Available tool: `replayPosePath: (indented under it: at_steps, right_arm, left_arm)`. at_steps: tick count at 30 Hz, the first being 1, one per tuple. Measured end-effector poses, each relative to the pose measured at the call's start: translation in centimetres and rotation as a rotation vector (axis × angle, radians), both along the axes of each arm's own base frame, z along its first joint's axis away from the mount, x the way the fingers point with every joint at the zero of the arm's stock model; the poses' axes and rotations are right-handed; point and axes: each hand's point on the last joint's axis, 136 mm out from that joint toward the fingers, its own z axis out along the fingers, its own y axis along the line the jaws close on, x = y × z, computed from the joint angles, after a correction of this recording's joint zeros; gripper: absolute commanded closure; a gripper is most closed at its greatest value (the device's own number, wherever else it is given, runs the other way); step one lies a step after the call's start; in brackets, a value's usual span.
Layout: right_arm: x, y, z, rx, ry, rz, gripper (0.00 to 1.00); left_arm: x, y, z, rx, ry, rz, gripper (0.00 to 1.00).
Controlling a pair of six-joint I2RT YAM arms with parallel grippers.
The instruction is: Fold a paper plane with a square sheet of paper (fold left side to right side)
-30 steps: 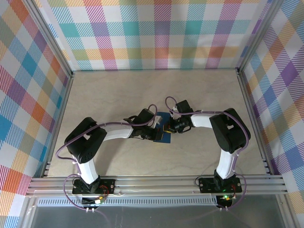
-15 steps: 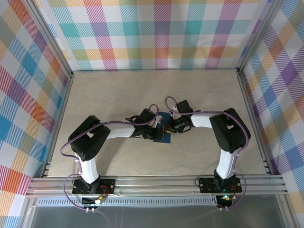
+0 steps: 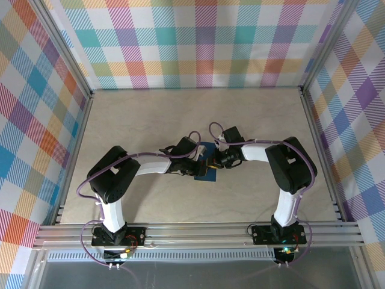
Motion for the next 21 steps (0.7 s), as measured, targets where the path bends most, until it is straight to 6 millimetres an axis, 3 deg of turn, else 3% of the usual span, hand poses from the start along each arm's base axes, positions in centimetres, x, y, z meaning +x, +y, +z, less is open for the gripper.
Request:
replayPosePath:
  at_steps: [21]
  right_arm:
    - [0.04, -0.13, -0.04, -0.013, 0.008, 0.016, 1.0]
  left_arm:
    - [-0.57, 0.82, -0.76, -0.011, -0.018, 0.006, 1.0]
